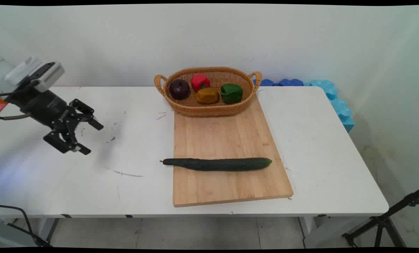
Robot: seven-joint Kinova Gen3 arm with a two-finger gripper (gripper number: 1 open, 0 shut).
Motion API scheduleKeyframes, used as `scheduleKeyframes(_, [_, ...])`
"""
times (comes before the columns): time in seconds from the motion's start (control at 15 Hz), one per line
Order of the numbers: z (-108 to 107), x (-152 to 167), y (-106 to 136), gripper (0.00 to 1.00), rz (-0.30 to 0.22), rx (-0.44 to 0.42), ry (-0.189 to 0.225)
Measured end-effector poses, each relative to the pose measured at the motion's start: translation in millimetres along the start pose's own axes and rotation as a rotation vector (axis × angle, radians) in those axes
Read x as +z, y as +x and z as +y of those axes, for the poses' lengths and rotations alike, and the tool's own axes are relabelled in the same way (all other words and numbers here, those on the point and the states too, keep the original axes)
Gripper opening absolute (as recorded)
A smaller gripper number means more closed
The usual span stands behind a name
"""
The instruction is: Pick up the cucumber from the cutting board
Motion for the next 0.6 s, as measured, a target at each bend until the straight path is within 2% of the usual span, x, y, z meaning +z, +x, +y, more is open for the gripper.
scheduleKeyframes(0.33, [-7,24,31,1.0,0.022,-0.018,-0.005])
scheduleKeyframes(0.6, [-13,63,72,1.0,0.055,-0.033,-0.012])
